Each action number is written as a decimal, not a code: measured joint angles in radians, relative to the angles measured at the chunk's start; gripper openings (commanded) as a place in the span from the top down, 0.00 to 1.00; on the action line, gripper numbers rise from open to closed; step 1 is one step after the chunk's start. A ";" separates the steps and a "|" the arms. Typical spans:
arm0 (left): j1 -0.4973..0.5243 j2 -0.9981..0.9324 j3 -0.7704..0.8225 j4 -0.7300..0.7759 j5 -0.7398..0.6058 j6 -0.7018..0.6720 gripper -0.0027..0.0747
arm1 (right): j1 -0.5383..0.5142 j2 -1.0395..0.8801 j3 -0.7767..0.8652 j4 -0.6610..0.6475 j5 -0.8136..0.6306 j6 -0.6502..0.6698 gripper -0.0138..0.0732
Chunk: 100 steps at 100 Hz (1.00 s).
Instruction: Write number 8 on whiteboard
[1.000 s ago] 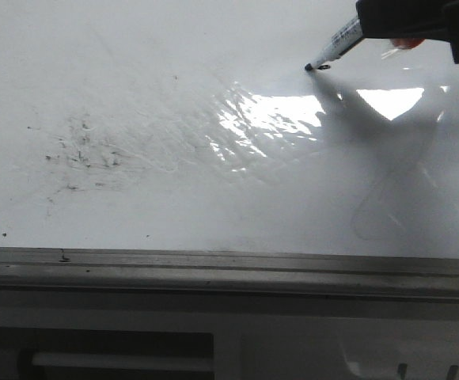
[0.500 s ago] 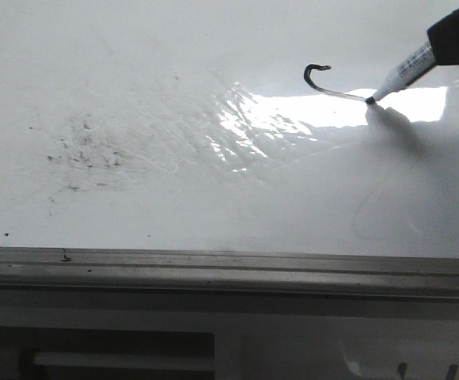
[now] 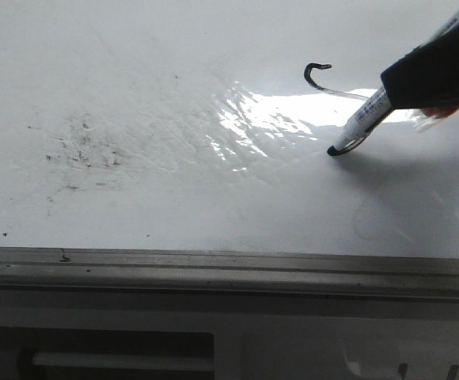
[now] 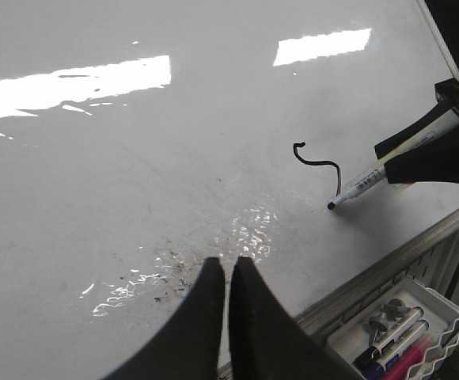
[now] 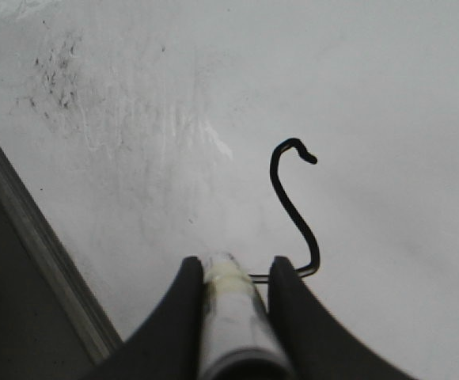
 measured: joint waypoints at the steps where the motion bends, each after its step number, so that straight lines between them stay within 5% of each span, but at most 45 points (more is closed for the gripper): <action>1: 0.000 0.000 0.000 0.000 0.000 0.000 0.99 | 0.000 0.000 -0.003 0.000 0.000 0.000 0.89; 35: 0.000 0.000 0.000 0.000 0.000 0.000 0.99 | -0.109 0.009 -0.086 -0.002 -0.021 0.001 0.89; 100: 0.000 0.000 0.000 0.000 -0.002 0.000 0.99 | -0.038 0.034 -0.102 -0.026 -0.051 0.000 0.89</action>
